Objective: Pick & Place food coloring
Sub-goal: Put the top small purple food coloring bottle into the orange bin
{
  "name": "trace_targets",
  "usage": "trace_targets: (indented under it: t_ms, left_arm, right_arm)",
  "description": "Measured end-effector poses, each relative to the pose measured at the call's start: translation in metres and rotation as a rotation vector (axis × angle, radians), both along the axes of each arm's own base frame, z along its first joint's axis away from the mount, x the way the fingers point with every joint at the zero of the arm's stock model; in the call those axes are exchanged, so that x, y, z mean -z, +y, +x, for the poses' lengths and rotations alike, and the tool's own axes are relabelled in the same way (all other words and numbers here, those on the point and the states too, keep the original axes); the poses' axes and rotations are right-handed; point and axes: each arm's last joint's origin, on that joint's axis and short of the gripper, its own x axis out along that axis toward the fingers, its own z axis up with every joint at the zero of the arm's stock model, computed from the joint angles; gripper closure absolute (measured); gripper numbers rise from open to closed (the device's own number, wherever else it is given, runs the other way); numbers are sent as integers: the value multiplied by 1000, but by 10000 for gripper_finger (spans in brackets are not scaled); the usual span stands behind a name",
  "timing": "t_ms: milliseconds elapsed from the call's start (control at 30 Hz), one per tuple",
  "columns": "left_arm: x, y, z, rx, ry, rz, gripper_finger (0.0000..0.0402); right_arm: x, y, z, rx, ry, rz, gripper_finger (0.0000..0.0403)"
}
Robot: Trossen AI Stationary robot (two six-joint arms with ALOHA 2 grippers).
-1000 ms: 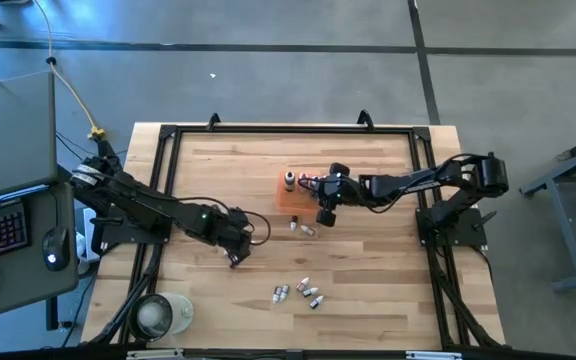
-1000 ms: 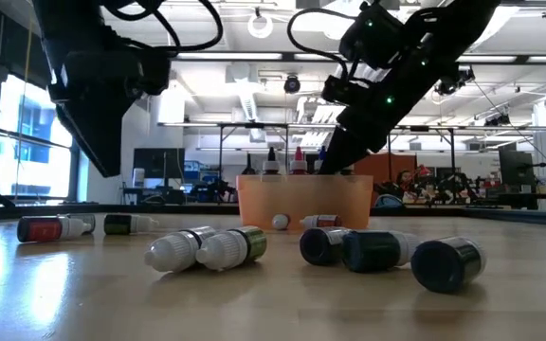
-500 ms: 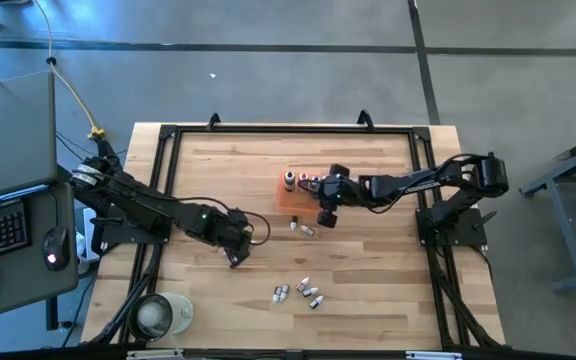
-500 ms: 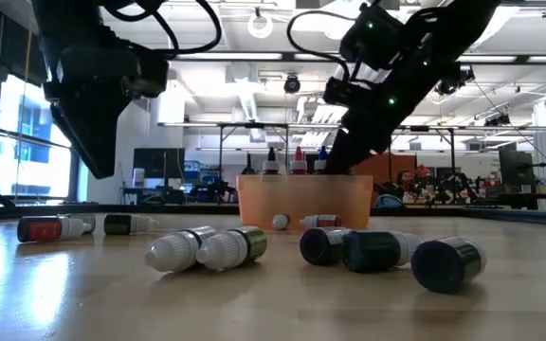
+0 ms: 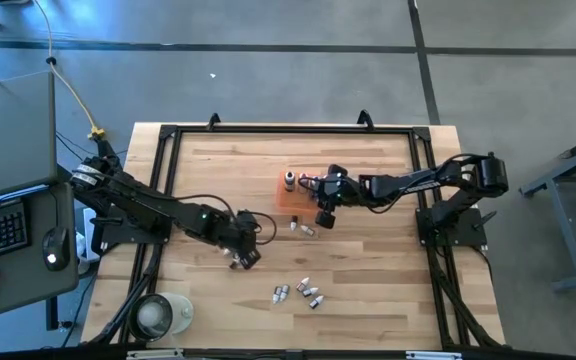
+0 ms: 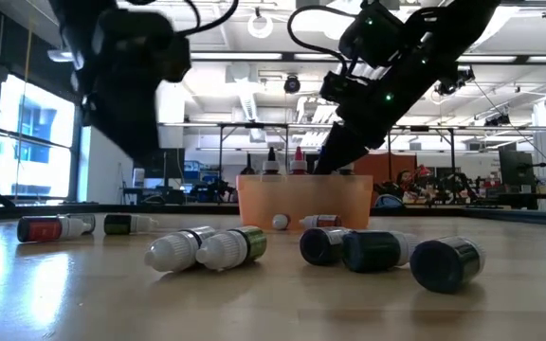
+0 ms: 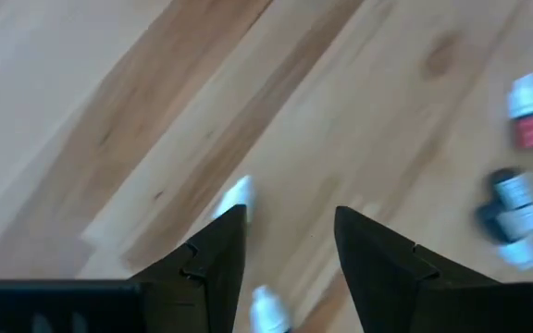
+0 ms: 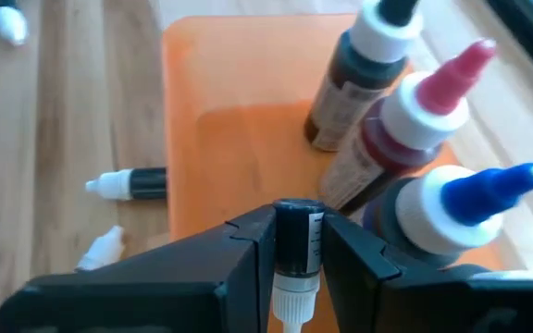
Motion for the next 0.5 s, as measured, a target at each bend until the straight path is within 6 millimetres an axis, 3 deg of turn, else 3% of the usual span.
trace_targets:
  t_ms: [500]
  left_arm:
    - [-27,-10,31,0,-421,-140,238]
  right_arm:
    - [0,1,0,21,-16,49,331]
